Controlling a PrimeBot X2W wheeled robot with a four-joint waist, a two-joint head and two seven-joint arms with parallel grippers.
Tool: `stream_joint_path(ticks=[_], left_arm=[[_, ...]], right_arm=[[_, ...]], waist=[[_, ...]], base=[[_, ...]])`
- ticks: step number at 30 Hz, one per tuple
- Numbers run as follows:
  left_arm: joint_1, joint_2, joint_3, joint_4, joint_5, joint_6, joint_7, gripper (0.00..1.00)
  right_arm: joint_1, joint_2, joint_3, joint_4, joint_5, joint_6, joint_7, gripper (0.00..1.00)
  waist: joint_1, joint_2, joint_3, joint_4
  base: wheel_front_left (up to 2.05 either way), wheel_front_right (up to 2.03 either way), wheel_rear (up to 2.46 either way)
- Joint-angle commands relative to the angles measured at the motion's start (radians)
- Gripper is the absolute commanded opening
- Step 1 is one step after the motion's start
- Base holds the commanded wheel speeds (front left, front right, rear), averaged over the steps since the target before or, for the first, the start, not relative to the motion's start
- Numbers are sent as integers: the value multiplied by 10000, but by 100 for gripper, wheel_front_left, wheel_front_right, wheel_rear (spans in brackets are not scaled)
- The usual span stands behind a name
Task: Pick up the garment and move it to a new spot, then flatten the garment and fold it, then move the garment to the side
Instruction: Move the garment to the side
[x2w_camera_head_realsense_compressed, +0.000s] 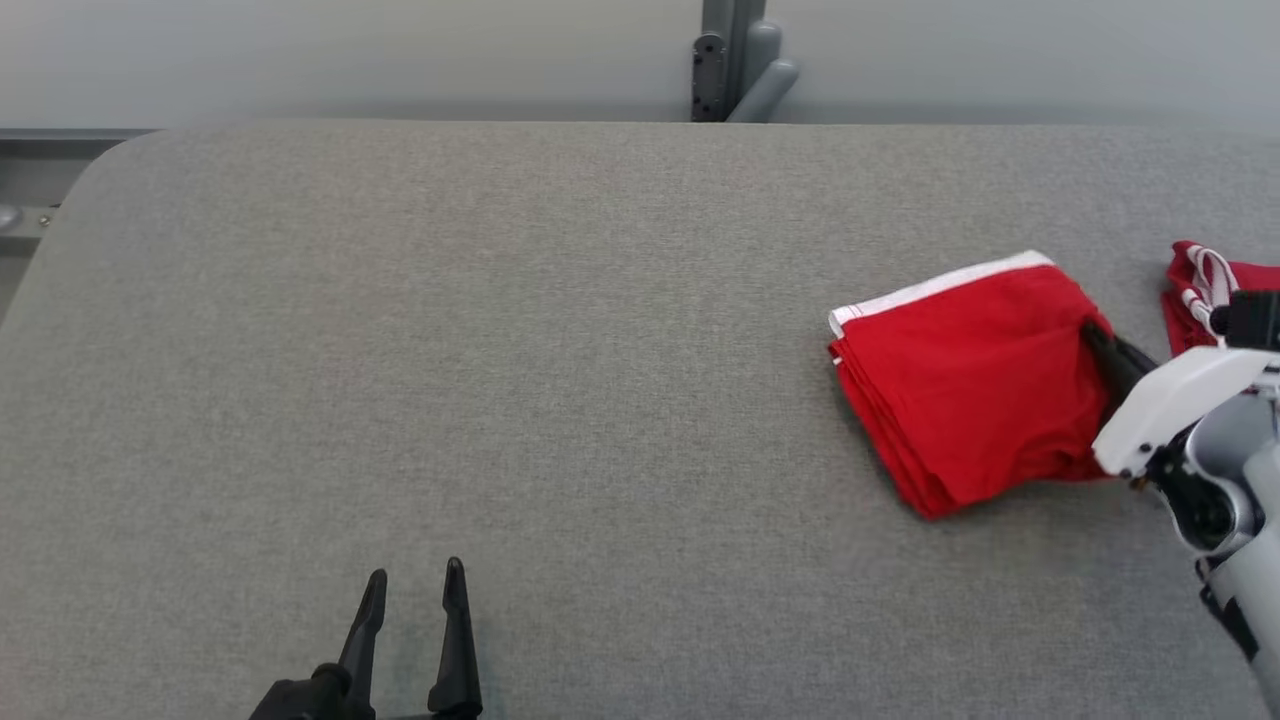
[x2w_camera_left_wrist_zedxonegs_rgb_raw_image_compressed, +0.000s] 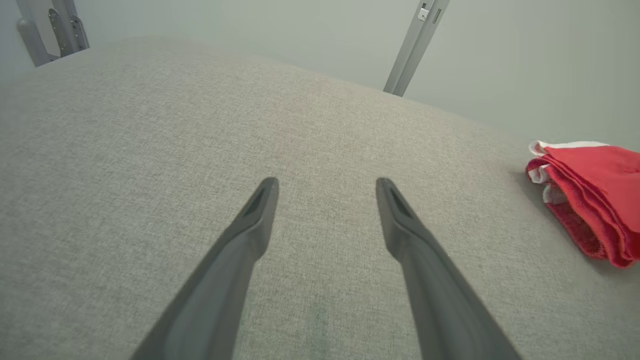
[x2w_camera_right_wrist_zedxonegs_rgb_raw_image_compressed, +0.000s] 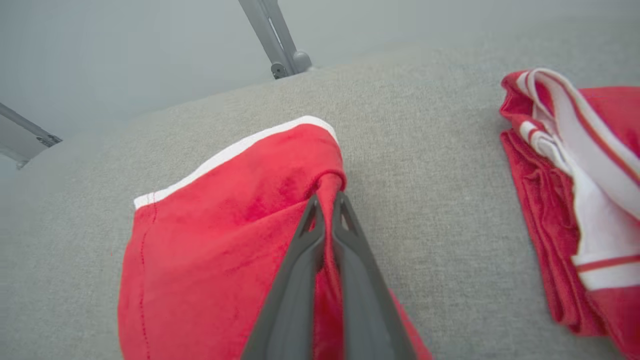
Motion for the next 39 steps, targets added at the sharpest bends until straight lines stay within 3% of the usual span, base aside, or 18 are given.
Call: stream_joint_path(ticks=[1,9,20,26,33,39], left_arm=[[-193,26,-6,-57,-83,47,3,100],[-448,26,-5,-115,-57,14,4,100],[-1149,28,-68,106,150,-217,4,100],[-1447,28,-33,224,313,-348,4,100],[-1597,28,-26,309,391,-434,4,100],[-1620,28,-96,291,439,-394,5,100]], right_arm=[[-278,-411,111,-460,187,-3,219,0],[-1010,-1668,-143,-1913,234,-2,1824,0],[-2032,-2398,-712,-1805,-726,-2,3365,0],[-2557,-2774,-497,-1794,-1072,-3,3712,0],[-2720,-3687,-208,-1511,-1031,-3,3906,0],[-2225,-4331,-208,-383,-1692,-6,3061,0]], waist=[[0,0,143,-492],[0,0,343,-1333],[0,0,1125,-1701],[0,0,1595,-1526],[0,0,1832,-1241],[0,0,1949,-1098]], base=[[0,0,0],[0,0,0],[0,0,0],[0,0,0],[0,0,0],[0,0,0]])
